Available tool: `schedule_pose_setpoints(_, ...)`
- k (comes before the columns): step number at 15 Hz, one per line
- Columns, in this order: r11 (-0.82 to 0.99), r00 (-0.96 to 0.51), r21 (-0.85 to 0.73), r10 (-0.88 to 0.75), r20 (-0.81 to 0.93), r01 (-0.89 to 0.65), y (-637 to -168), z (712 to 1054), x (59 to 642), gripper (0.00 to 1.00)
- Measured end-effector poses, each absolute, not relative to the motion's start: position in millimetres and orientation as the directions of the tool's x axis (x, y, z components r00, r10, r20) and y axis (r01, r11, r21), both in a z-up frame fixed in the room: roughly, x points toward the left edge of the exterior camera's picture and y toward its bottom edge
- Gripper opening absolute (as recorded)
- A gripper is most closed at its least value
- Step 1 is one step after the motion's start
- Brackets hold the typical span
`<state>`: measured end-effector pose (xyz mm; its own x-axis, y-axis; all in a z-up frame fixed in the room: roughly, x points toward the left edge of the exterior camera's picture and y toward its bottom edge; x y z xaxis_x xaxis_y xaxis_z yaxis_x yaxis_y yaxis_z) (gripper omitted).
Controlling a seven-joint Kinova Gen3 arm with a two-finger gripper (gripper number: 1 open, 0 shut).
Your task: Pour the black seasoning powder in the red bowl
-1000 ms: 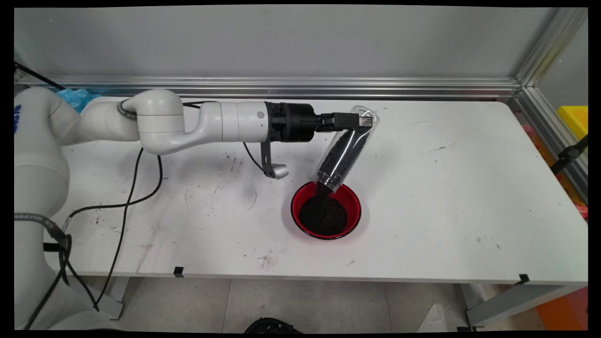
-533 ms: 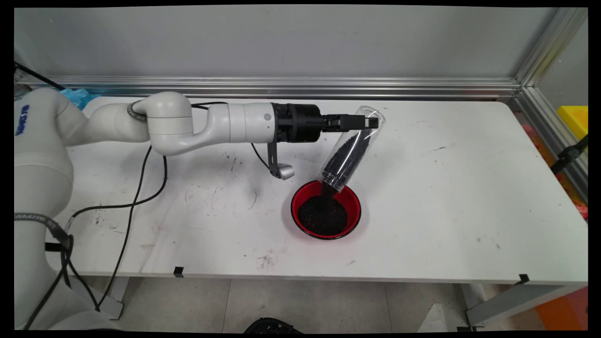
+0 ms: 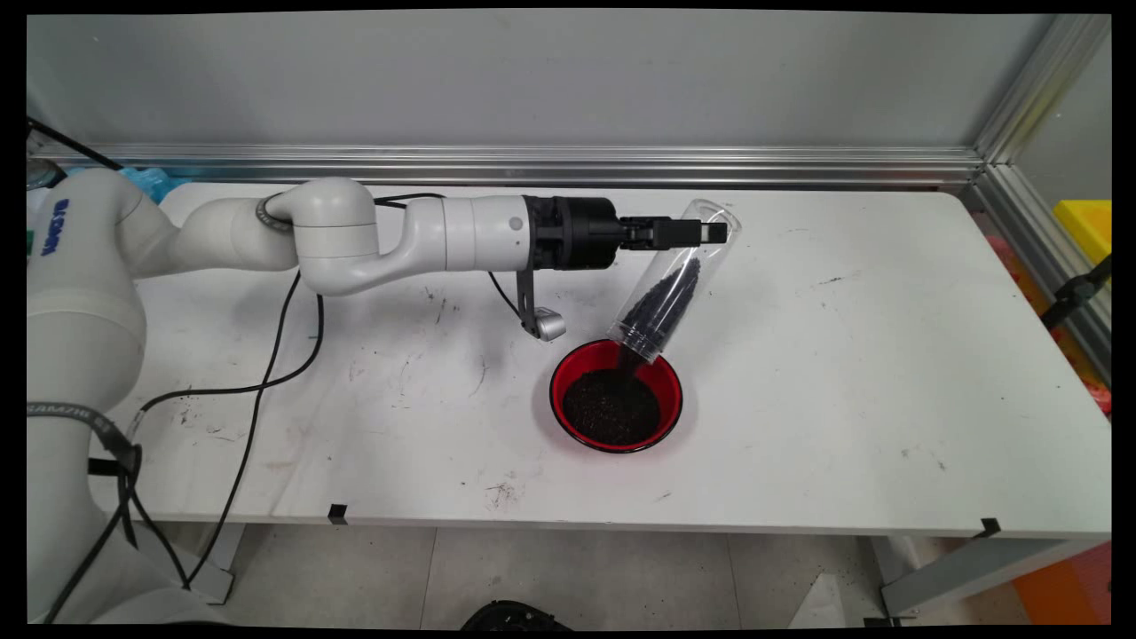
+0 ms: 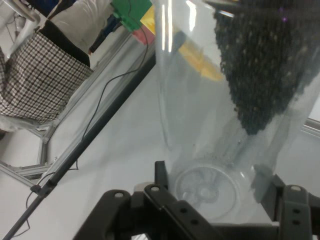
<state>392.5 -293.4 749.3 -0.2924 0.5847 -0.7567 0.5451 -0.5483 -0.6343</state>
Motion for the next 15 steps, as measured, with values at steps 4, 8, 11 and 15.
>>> schedule_pose_setpoints(4,-0.568,-0.28,-0.624,0.578,-0.766,0.536,-294.1,746.6,389.6,0.0)
schedule_pose_setpoints(8,-0.589,-0.269,-0.615,0.571,-0.776,0.524,-295.1,745.3,386.4,0.0)
schedule_pose_setpoints(11,-0.602,-0.262,-0.607,0.564,-0.783,0.519,-296.3,744.8,385.1,0.0)
schedule_pose_setpoints(15,-0.619,-0.252,-0.596,0.555,-0.793,0.511,-298.0,744.3,384.1,0.0)
